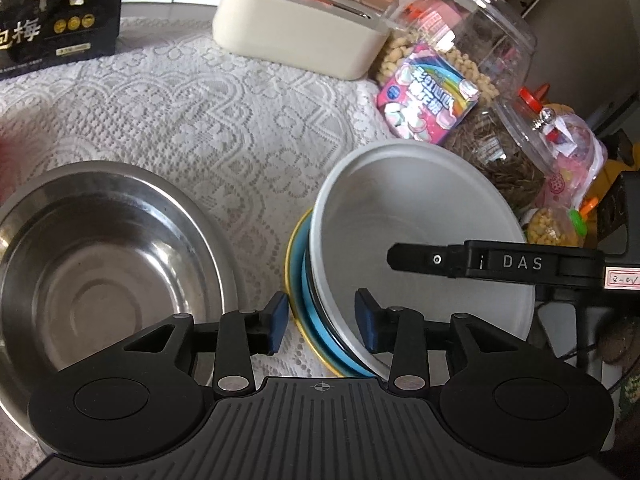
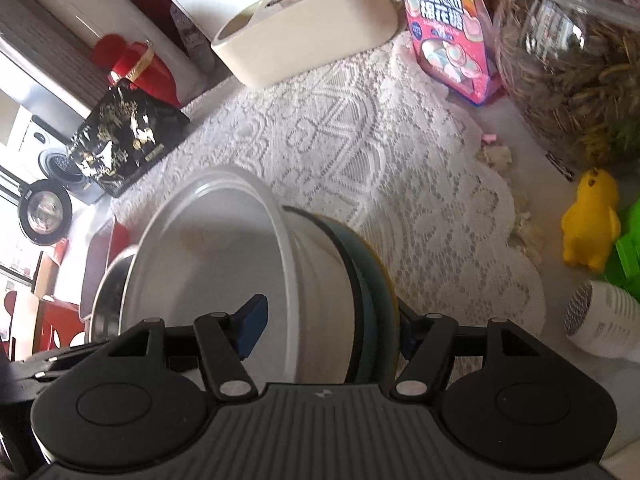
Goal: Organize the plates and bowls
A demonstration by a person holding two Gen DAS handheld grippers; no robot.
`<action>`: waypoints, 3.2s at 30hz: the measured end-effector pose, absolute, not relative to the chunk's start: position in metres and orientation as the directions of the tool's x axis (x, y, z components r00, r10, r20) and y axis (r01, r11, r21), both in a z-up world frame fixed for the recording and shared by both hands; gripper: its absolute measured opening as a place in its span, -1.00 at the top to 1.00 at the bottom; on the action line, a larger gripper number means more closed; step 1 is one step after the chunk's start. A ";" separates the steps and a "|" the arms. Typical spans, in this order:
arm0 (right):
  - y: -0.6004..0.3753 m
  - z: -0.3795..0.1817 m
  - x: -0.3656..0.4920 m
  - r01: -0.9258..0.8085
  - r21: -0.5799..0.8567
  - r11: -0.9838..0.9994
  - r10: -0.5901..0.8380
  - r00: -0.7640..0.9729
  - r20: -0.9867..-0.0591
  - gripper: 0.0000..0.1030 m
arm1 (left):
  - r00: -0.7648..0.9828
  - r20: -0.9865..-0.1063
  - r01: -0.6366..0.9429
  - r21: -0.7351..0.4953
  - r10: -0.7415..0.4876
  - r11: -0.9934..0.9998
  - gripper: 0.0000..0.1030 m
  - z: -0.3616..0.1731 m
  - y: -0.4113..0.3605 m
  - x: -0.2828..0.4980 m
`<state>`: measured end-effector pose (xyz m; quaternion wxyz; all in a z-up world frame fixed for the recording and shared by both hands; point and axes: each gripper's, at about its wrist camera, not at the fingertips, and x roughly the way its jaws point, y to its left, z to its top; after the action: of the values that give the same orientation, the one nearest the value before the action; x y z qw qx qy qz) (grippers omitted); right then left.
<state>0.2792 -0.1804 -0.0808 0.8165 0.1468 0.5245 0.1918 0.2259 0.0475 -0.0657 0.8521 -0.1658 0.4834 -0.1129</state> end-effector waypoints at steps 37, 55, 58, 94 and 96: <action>-0.189 -0.037 0.245 -0.428 0.114 0.897 0.412 0.710 -0.571 -0.36 | 0.650 -0.715 0.053 -0.296 -0.258 0.954 0.72 -0.022 0.027 0.212; -0.192 -0.087 0.273 -0.372 0.328 0.868 0.472 0.414 -0.778 -0.36 | 0.571 -0.819 0.091 0.010 -0.044 0.996 0.27 -0.030 -0.007 0.223; -0.192 -0.090 0.273 -0.371 0.330 0.868 0.471 0.401 -0.786 -0.36 | 0.569 -0.821 0.095 0.018 -0.039 0.995 0.27 -0.028 -0.008 0.222; -0.192 -0.097 0.275 -0.348 0.397 0.849 0.510 0.347 -0.787 -0.36 | 0.444 -0.858 -0.018 -0.296 -0.258 0.955 0.18 -0.062 0.017 0.247; -0.193 -0.098 0.277 -0.342 0.406 0.847 0.515 0.343 -0.786 -0.36 | 0.444 -0.860 -0.001 -0.282 -0.252 0.960 0.11 -0.061 0.013 0.246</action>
<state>0.2765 -0.1933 -0.0977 0.8151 0.0851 0.5093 0.2628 0.2464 0.0133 -0.0615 0.8412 -0.1211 0.5217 -0.0747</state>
